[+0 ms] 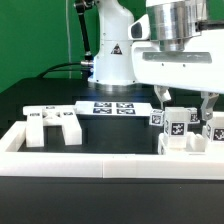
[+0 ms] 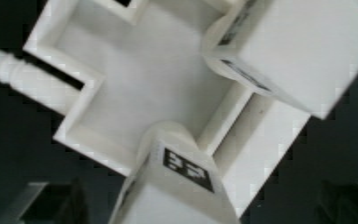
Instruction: Assemble chair
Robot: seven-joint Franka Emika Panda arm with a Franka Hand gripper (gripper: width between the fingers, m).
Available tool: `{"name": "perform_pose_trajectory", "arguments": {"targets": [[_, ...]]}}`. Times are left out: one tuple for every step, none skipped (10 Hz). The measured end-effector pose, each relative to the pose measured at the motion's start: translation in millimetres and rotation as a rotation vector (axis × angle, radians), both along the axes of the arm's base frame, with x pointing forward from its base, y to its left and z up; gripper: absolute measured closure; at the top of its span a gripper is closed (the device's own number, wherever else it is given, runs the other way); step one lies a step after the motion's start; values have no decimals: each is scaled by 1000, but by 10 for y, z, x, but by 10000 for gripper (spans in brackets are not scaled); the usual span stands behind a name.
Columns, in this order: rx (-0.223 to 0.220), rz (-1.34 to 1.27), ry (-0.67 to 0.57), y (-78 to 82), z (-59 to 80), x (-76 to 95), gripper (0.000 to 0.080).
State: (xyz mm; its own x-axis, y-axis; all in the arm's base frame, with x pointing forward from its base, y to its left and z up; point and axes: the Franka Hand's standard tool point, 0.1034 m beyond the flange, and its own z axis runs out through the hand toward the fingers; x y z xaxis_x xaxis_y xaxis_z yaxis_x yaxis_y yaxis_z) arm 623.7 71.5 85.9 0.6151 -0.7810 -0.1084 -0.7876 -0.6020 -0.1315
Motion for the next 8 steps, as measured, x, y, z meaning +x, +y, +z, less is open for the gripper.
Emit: {"name": "perform_pose_trajectory", "arguments": {"targets": [[-3, 60, -10, 0, 0, 0, 151], [-6, 147, -25, -4, 0, 1, 150], [-9, 229, -39, -10, 0, 1, 150], [-13, 314, -53, -26, 0, 3, 150], [-25, 429, -70, -36, 1, 4, 150], [-37, 542, -86, -45, 1, 4, 150], [-42, 643, -102, -65, 1, 6, 150], [-50, 744, -117, -105, 2, 11, 150]]}}
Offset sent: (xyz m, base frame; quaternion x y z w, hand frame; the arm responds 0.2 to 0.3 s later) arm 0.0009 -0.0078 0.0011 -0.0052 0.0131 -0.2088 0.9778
